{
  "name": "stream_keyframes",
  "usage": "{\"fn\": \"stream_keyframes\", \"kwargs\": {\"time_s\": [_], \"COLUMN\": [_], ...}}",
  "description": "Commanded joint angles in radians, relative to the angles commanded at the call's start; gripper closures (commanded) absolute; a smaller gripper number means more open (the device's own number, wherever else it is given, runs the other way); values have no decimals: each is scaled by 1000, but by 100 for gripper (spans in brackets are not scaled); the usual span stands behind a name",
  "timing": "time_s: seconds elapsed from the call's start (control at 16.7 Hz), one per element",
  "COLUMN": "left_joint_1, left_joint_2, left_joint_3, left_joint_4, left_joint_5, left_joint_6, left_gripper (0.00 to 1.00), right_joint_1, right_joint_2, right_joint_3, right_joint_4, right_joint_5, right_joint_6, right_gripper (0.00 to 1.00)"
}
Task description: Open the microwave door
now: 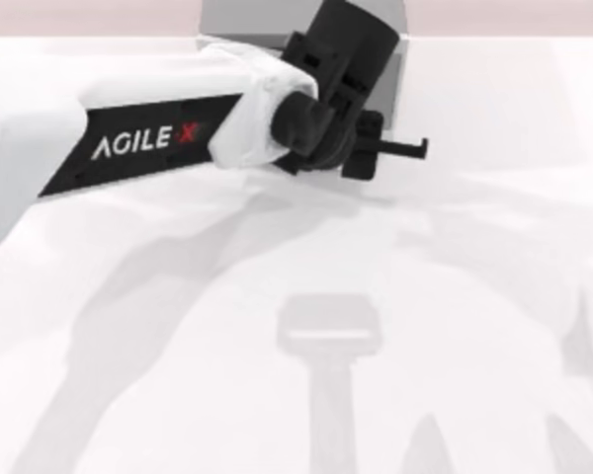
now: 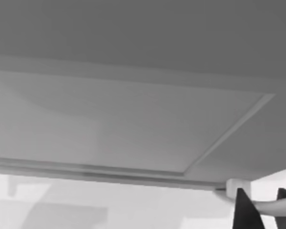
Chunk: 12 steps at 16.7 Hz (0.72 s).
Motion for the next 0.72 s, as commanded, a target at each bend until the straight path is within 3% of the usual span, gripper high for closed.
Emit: {"fn": "stream_keyframes", "kwargs": {"time_s": [0.72], "left_joint_1": [-8], "left_joint_2": [1], "left_joint_3": [1], "left_joint_4": [1], "left_joint_5": [9], "left_joint_6": [-3], "left_gripper": [100], "right_joint_1": [0], "right_joint_2": [0], "right_joint_3": [0], "right_joint_4": [0], "right_joint_5": [0], "right_joint_6": [0], "right_gripper": [0]}}
